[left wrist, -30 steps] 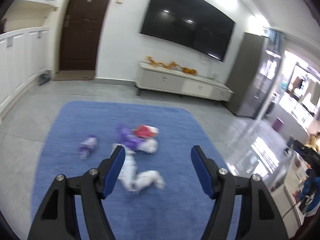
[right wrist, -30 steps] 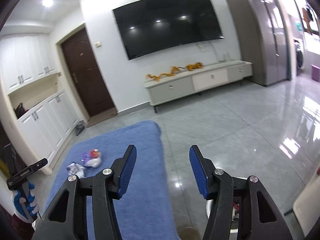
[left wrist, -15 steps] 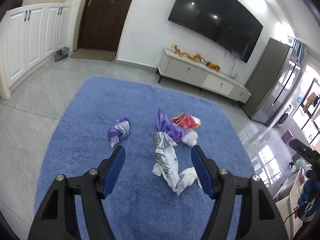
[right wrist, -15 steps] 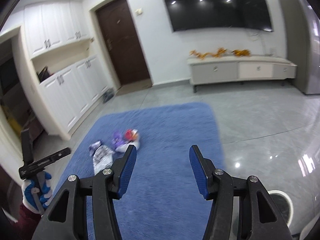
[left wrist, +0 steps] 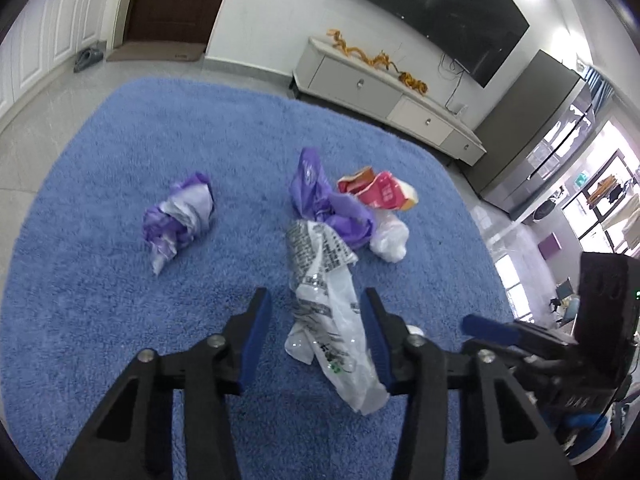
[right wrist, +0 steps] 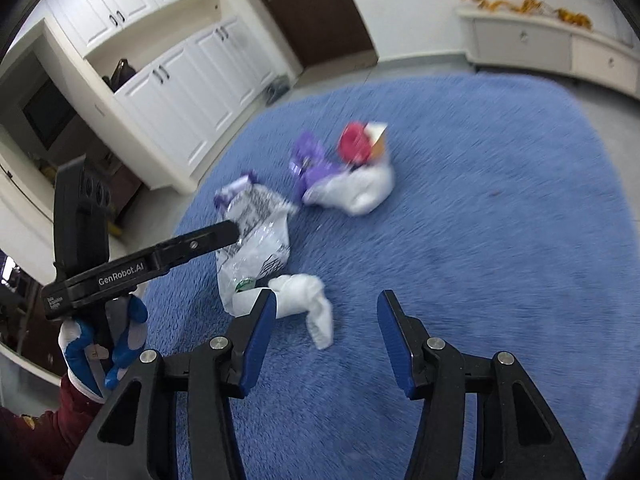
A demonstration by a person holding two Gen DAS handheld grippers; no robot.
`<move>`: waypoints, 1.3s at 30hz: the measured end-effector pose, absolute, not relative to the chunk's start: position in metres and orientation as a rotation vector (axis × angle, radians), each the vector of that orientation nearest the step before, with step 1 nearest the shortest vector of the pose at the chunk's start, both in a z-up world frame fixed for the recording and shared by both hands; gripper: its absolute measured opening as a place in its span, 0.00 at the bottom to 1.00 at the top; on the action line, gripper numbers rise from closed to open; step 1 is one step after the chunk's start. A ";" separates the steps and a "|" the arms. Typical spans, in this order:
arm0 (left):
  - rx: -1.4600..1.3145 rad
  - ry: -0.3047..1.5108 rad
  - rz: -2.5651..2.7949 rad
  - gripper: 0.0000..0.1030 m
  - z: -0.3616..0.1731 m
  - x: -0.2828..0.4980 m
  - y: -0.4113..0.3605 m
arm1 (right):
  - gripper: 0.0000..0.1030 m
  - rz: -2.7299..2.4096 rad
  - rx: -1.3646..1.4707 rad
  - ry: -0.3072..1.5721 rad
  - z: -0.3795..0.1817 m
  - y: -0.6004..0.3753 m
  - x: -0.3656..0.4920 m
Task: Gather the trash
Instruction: 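Return both tools to the rug toward the white plastic bags, then grasp printed white bag with left tool while right tool grasps white tissue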
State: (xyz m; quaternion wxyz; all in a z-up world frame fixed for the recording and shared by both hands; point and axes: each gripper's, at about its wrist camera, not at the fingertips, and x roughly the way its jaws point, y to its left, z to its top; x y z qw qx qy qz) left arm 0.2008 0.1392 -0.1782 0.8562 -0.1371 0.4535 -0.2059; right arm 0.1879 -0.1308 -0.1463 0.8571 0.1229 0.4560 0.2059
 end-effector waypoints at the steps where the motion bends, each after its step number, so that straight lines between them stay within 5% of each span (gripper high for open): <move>1: -0.287 0.959 -0.432 0.39 -0.181 0.201 0.138 | 0.51 0.443 0.264 0.971 -0.151 -0.126 0.192; 7: -0.300 0.976 -0.446 0.31 -0.197 0.196 0.144 | 0.46 0.485 0.312 1.022 -0.177 -0.104 0.209; 11: -0.299 0.956 -0.462 0.21 -0.194 0.188 0.144 | 0.27 0.510 0.316 1.028 -0.188 -0.095 0.211; 14: -0.286 0.935 -0.457 0.19 -0.188 0.178 0.146 | 0.23 0.520 0.329 1.005 -0.187 -0.096 0.205; 39: -0.202 0.759 -0.461 0.18 -0.102 0.086 0.134 | 0.22 0.174 0.386 0.690 -0.098 -0.268 0.021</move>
